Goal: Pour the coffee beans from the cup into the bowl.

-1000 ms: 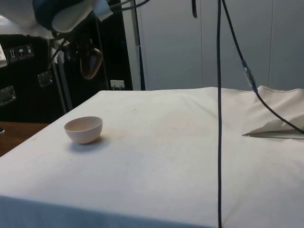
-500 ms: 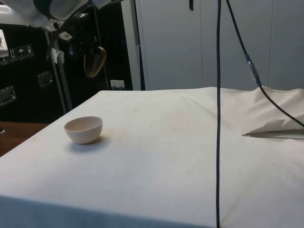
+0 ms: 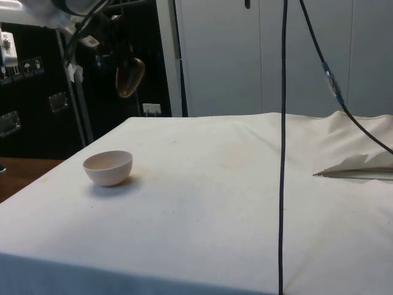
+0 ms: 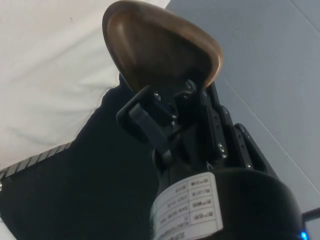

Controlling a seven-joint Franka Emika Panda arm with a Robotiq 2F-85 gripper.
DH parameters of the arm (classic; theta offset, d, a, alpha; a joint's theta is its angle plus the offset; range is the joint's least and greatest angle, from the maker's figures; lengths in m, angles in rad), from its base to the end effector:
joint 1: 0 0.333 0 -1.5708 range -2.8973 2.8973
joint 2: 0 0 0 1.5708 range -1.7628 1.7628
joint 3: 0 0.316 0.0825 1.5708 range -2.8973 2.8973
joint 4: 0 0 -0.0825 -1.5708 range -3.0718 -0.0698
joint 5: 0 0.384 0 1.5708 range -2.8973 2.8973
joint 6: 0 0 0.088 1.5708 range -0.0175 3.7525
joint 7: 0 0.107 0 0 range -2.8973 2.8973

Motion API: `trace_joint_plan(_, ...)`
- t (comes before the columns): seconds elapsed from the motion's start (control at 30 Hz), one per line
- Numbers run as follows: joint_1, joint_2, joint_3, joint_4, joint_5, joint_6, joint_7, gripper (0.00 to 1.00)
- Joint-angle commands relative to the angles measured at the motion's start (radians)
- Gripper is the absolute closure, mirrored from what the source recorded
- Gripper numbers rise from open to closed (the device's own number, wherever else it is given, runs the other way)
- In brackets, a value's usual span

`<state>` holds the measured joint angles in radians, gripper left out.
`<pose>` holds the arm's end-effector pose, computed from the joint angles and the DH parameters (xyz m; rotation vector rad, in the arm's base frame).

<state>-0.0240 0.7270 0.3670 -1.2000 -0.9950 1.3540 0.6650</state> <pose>0.7008 0.0637 0.3699 2.2165 -0.3252 -0.1006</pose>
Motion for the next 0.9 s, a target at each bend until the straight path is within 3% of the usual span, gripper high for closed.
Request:
trace_joint_plan(0.0, -0.012, -0.014, 0.006, -0.019, 0.010, 0.020, -0.001, 0.88)
trace_joint_plan(0.2, -0.020, -0.040, -0.011, -0.049, 0.045, 0.029, -0.003, 0.88)
trace_joint_plan(0.23, -0.007, -0.030, -0.022, -0.037, 0.042, 0.007, 0.000, 0.88)
trace_joint_plan(0.27, -0.020, -0.043, -0.014, -0.053, 0.053, 0.030, -0.003, 0.88)
trace_joint_plan(0.47, -0.027, -0.067, -0.030, -0.078, 0.100, 0.040, -0.004, 0.88)
trace_joint_plan(0.5, -0.015, -0.053, -0.038, -0.059, 0.091, 0.016, -0.002, 0.88)
trace_joint_plan(0.53, -0.028, -0.072, -0.033, -0.084, 0.105, 0.043, -0.004, 0.88)
trace_joint_plan(0.73, -0.032, -0.101, -0.053, -0.123, 0.143, 0.060, -0.002, 0.88)
trace_joint_plan(0.77, -0.032, -0.105, -0.057, -0.128, 0.149, 0.064, -0.002, 0.88)
trace_joint_plan(0.8, -0.019, -0.090, -0.066, -0.107, 0.142, 0.039, -0.002, 0.88)
trace_joint_plan(0.83, -0.032, -0.110, -0.060, -0.134, 0.155, 0.067, -0.002, 0.88)
trace_joint_plan(0.87, -0.032, -0.114, -0.064, -0.140, 0.161, 0.071, -0.003, 0.88)
